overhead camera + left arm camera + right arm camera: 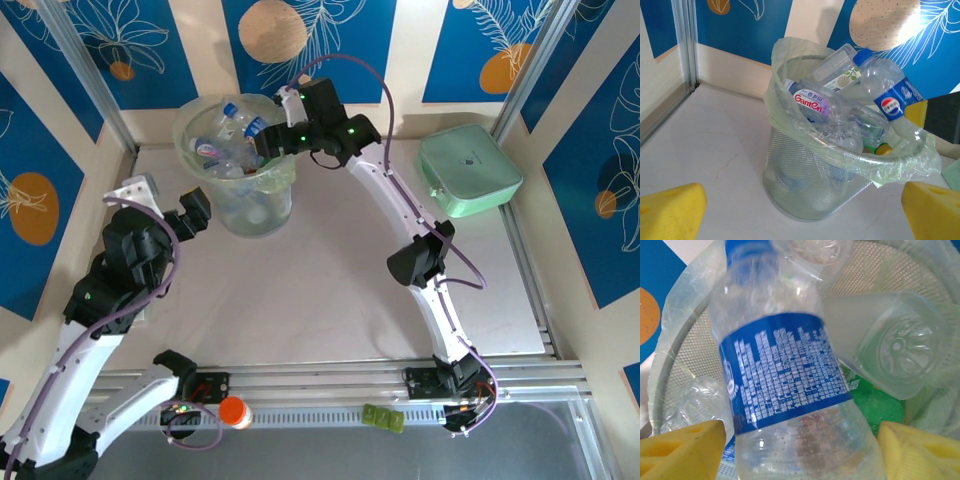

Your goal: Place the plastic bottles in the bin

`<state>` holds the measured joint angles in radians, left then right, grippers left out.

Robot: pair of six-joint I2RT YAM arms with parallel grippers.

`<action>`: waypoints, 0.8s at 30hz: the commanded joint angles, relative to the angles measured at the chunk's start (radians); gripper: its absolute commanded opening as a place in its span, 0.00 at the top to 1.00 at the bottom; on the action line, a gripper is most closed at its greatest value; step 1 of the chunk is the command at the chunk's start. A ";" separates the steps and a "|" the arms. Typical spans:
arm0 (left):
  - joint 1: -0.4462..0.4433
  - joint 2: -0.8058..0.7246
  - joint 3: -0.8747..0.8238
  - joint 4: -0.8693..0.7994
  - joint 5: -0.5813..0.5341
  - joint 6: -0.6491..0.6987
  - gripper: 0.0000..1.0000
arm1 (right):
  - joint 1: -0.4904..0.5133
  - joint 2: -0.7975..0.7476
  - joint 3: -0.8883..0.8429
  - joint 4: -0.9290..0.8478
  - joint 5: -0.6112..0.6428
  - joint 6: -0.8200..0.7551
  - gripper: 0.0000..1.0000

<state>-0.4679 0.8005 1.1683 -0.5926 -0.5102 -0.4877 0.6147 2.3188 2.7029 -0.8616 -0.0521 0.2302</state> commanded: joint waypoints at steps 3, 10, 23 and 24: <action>-0.009 0.079 0.110 0.020 0.009 0.024 0.01 | -0.041 -0.113 -0.042 0.013 -0.012 0.002 0.15; -0.005 0.264 0.217 0.089 0.089 0.086 0.01 | -0.066 -0.168 -0.092 0.012 -0.046 0.009 0.16; 0.124 0.856 0.710 0.100 0.440 0.075 0.18 | -0.132 -0.737 -0.923 0.394 -0.010 0.185 0.24; 0.125 0.893 0.749 0.087 0.440 0.085 0.17 | -0.139 -0.785 -0.986 0.423 -0.029 0.197 0.24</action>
<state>-0.3569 1.6341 1.8172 -0.4923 -0.1452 -0.4175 0.4992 1.6501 1.8278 -0.5831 -0.0387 0.3641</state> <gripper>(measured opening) 0.827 0.759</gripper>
